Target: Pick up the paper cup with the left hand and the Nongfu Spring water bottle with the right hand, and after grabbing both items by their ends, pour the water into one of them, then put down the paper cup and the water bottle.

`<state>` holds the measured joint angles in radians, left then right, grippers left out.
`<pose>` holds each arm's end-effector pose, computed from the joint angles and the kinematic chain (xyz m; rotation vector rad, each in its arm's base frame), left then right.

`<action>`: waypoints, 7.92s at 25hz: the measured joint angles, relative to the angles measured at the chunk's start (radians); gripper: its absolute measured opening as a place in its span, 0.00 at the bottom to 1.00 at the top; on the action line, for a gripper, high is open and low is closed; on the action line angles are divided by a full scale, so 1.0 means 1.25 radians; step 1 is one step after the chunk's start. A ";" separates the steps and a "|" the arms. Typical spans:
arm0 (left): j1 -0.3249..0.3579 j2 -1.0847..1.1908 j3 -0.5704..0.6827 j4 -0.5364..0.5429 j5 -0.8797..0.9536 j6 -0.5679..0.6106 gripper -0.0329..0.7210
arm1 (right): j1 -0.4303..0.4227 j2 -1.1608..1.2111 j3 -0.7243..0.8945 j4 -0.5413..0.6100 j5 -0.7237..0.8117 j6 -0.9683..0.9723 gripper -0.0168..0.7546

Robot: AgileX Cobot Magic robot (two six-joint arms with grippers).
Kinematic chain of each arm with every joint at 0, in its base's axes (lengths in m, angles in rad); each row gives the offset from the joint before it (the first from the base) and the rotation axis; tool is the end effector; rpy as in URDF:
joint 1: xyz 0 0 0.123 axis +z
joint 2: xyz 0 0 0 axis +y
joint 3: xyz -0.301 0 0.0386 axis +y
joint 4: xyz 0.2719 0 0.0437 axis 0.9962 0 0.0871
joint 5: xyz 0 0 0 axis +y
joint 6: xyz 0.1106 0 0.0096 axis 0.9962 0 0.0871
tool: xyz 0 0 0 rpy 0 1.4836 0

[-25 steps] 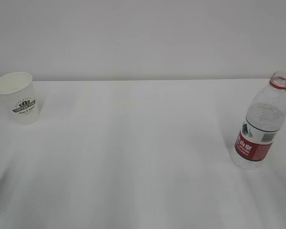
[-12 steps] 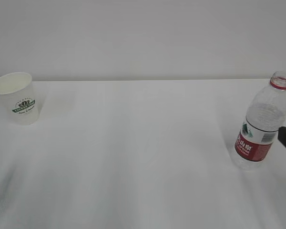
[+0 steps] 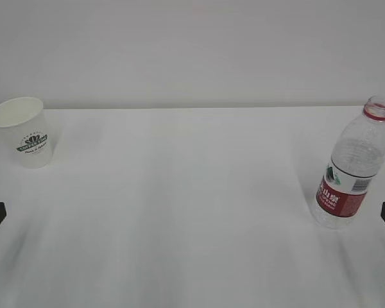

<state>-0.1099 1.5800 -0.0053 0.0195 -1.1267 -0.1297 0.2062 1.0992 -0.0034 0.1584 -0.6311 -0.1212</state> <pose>0.1865 -0.0225 0.1123 0.0007 1.9354 -0.1713 0.1620 0.0233 0.1454 -0.1329 1.9483 0.0497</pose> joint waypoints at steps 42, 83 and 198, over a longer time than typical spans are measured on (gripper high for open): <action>0.000 0.000 0.000 0.067 -0.012 -0.001 0.84 | 0.000 0.306 0.008 -0.177 -0.406 0.118 0.74; 0.000 0.012 0.000 0.155 -0.017 -0.021 0.88 | 0.000 0.432 -0.016 -0.133 -0.411 0.049 0.81; 0.000 0.091 -0.100 0.056 -0.018 0.044 0.93 | 0.000 0.280 -0.163 -0.183 -0.265 0.035 0.67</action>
<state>-0.1099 1.6943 -0.1299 0.0894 -1.1497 -0.0750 0.2062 1.4486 -0.2068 -0.0699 -0.9625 -0.0772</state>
